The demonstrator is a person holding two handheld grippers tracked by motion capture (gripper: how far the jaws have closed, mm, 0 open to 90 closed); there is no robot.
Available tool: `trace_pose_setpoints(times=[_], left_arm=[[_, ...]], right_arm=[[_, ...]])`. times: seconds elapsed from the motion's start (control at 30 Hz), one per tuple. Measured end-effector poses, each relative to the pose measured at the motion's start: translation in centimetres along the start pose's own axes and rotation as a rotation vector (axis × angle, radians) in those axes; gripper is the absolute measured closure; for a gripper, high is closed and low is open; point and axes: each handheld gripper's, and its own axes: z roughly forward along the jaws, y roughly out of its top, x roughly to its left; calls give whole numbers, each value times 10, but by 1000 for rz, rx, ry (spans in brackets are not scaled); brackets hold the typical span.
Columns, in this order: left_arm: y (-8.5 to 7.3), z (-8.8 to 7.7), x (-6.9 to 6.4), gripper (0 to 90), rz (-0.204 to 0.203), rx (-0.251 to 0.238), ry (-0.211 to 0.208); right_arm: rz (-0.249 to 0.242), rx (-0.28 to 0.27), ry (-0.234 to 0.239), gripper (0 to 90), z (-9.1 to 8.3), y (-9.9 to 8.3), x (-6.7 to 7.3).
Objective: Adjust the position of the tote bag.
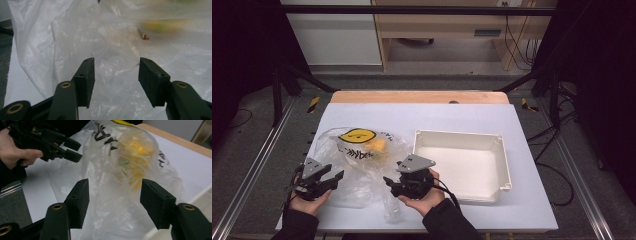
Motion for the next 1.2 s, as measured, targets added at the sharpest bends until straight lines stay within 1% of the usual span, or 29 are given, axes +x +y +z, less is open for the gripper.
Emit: trace_pose_setpoints(times=[0.03, 0.13, 0.2, 0.23, 0.3, 0.37, 0.43, 0.47, 0.53, 0.57, 0.63, 0.7, 0.73, 0.8, 0.83, 0.87, 0.9, 0.93, 1.0, 1.03, 1.1, 1.13, 1.2], left_arm=[[0, 2, 0, 477, 7, 13, -1], [-2, 8, 1, 526, 20, 52, -3], [-4, 11, 0, 569, 36, 80, -3], [-4, 13, 0, 597, 40, 86, -3], [-5, 15, -1, 638, 56, 108, -7], [-6, 17, 0, 686, 65, 131, -8], [-7, 19, 0, 750, 68, 153, -11], [-7, 21, 0, 769, 70, 164, -15], [-8, 20, 1, 823, 70, 171, -23], [-7, 19, 1, 858, 72, 171, -26], [-7, 18, 1, 881, 65, 164, -42], [-7, 15, 2, 892, 59, 160, -55], [-6, 12, 3, 894, 56, 150, -61], [-5, 2, 5, 896, 32, 105, -90], [-4, -1, 5, 897, 25, 89, -98], [-4, -7, 6, 897, 18, 71, -109], [-5, -12, 6, 897, 15, 54, -118], [-6, -19, 5, 898, 12, 39, -129], [-8, -27, 5, 898, 9, 19, -142], [-8, -31, 4, 898, 8, 12, -147], [-10, -36, 1, 898, 12, 15, -150], [-11, -37, 0, 898, 17, 23, -148], [-12, -36, -1, 897, 15, 35, -145]], right_arm=[[0, 0, 0, 394, 0, 0, 0], [-20, 18, 12, 385, 11, 0, 7], [-28, 32, 14, 388, 19, 0, 11], [-32, 34, 16, 393, 22, -1, 12], [-29, 45, 17, 410, 29, -3, 13], [-34, 57, 12, 442, 33, -5, 14], [-43, 65, 1, 495, 37, -8, 14], [-44, 67, -2, 518, 38, -8, 14], [-48, 82, -13, 593, 41, -10, 12], [-51, 85, -17, 648, 41, -11, 12], [-53, 82, -15, 725, 41, -12, 12], [-43, 71, -13, 798, 40, -12, 11], [-39, 66, -10, 818, 39, -11, 10], [-26, 44, -11, 853, 36, -10, 8], [-10, 24, -12, 873, 32, -8, 5], [-4, 10, -17, 877, 30, -6, 3], [-4, 10, -17, 877, 30, -6, 3], [7, -4, -22, 879, 28, -5, 1], [29, -46, -49, 881, 22, -2, -4], [29, -46, -49, 881, 22, -2, -4], [39, -75, -75, 881, 17, 0, -7], [44, -88, -86, 881, 15, 1, -8], [55, -109, -110, 880, 13, 3, -10]])
